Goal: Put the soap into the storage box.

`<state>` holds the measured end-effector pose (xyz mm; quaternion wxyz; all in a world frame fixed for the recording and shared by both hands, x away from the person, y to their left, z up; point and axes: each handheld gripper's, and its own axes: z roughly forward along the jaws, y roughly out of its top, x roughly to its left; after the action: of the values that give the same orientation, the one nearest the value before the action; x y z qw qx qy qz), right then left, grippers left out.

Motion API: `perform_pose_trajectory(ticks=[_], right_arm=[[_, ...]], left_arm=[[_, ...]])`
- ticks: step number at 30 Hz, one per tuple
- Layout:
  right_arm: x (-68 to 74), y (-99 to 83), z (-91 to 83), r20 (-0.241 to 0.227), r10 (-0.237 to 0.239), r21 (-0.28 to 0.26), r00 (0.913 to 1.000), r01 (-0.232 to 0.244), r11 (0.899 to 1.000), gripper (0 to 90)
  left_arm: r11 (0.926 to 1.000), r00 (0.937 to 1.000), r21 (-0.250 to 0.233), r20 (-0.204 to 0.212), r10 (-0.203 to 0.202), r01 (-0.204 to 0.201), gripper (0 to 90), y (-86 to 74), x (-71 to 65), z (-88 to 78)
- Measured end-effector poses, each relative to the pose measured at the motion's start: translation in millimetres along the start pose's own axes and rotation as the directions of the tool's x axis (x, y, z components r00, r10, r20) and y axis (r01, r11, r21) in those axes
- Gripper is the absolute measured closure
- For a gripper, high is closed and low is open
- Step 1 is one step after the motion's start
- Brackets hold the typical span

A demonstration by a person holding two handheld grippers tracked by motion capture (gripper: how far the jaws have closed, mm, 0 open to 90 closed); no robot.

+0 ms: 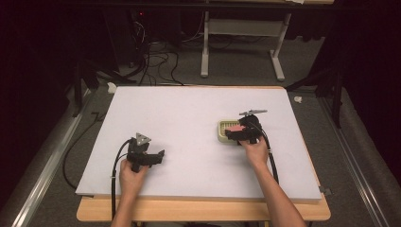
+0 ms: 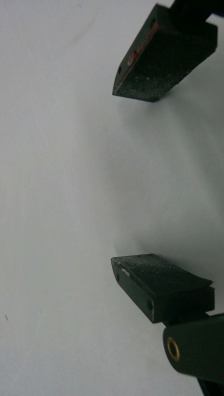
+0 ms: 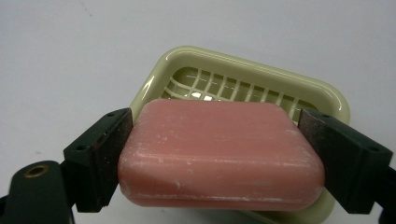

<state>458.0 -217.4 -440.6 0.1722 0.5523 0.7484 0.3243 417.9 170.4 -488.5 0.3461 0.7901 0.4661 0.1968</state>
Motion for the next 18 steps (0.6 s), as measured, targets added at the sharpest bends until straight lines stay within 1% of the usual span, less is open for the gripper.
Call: perform_pose_trajectory(ticks=[2,4,8,12,14,18], right_arm=[[-0.1,0.1,0.8,-0.003,0.007,-0.001,1.0,-0.007,1.0,13.6],[0.1,0.3,1.2,0.003,-0.001,-0.007,1.0,0.001,1.0,13.6],[-0.6,0.5,0.6,0.005,0.001,-0.013,1.0,-0.001,1.0,13.5],[-1.9,1.6,-3.3,-0.007,0.013,-0.043,0.9999,-0.013,0.999,13.8],[-2.4,1.8,-4.3,-0.01,0.009,-0.049,0.9999,-0.009,0.999,13.8],[-3.5,0.9,-3.9,-0.016,0.014,-0.042,0.9998,-0.015,0.999,14.5]], left_arm=[[1.0,1.0,-0.001,0.0,0.0,0.0,15.8,0.0,0.0,0.1],[1.0,1.0,-0.002,-0.001,-0.002,0.002,15.8,0.0,-0.1,0.1],[1.0,1.0,-0.001,0.0,-0.001,0.001,15.8,0.0,-0.1,0.1],[1.0,1.0,0.0,0.0,-0.002,0.002,15.8,0.0,-0.1,0.0],[1.0,1.0,0.0,0.001,0.0,0.0,15.8,0.0,0.0,0.0],[1.0,1.0,-0.002,0.001,-0.002,0.002,15.8,0.0,-0.1,0.0]])
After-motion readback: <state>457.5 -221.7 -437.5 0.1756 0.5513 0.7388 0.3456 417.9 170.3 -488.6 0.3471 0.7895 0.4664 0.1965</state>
